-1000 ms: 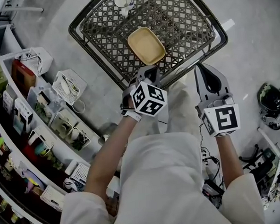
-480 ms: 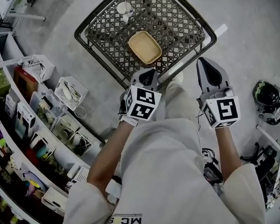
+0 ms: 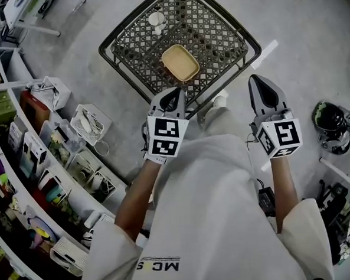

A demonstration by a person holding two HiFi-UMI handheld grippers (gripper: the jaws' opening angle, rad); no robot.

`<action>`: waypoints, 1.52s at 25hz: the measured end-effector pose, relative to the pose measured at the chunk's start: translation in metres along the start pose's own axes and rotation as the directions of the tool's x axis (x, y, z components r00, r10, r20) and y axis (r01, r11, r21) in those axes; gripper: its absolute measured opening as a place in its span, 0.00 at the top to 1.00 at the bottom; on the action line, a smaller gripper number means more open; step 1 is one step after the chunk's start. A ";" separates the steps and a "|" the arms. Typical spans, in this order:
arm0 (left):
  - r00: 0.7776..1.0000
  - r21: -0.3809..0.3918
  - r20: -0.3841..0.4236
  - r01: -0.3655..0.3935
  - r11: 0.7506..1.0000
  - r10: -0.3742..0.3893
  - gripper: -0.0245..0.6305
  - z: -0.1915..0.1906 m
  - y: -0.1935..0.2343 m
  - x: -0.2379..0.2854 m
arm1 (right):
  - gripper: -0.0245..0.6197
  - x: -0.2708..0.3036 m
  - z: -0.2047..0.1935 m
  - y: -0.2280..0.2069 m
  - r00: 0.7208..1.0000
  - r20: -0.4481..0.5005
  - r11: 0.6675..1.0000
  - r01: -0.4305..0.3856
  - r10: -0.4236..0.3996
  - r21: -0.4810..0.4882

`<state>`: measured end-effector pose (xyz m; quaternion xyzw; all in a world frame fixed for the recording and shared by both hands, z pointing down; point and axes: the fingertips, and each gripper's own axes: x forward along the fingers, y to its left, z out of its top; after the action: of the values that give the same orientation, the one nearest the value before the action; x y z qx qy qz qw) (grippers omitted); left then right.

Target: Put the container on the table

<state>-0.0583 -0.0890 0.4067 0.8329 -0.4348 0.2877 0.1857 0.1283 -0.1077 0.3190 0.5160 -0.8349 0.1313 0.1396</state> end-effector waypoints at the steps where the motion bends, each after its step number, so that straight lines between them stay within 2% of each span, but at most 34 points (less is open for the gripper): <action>1: 1.000 -0.005 0.014 -0.011 1.000 0.011 0.93 0.003 0.003 -0.006 | 0.93 -0.005 0.003 0.000 1.000 0.003 1.000 -0.004 0.004 -0.001; 5: 0.997 -0.053 0.059 -0.053 0.997 0.056 0.93 0.011 0.015 -0.027 | 0.93 -0.022 0.015 0.006 1.000 0.021 1.000 -0.021 0.021 -0.020; 9: 0.991 -0.057 0.093 -0.091 0.994 0.096 0.93 0.019 0.021 -0.042 | 0.93 -0.036 0.026 0.017 0.998 0.044 0.998 -0.048 0.049 -0.032; 14: 0.982 -0.057 0.149 -0.113 0.992 0.120 0.93 0.036 0.021 -0.070 | 0.93 -0.052 0.038 0.034 0.995 0.072 0.997 -0.062 0.065 -0.039; 20: 0.965 -0.102 0.222 -0.120 0.988 0.140 0.93 0.051 0.013 -0.104 | 0.93 -0.061 0.042 0.047 0.992 0.091 0.995 -0.086 0.091 -0.053; 28: 0.958 -0.135 0.236 -0.134 0.982 0.163 0.93 0.047 0.022 -0.118 | 0.93 -0.051 0.039 0.076 0.981 0.057 0.976 -0.175 0.183 -0.129; 33: 0.964 -0.142 0.223 -0.113 0.983 0.143 0.93 0.042 0.011 -0.115 | 0.93 -0.059 0.034 0.080 0.983 0.046 0.979 -0.174 0.180 -0.110; 38: 0.970 -0.117 0.220 -0.077 0.990 0.101 0.93 0.046 0.000 -0.104 | 0.93 -0.061 0.031 0.079 0.984 0.038 0.982 -0.169 0.173 -0.090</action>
<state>-0.0910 -0.0501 0.3045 0.8285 -0.5049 0.1757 0.1667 0.0809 -0.0343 0.2621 0.4389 -0.8839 0.0948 0.1308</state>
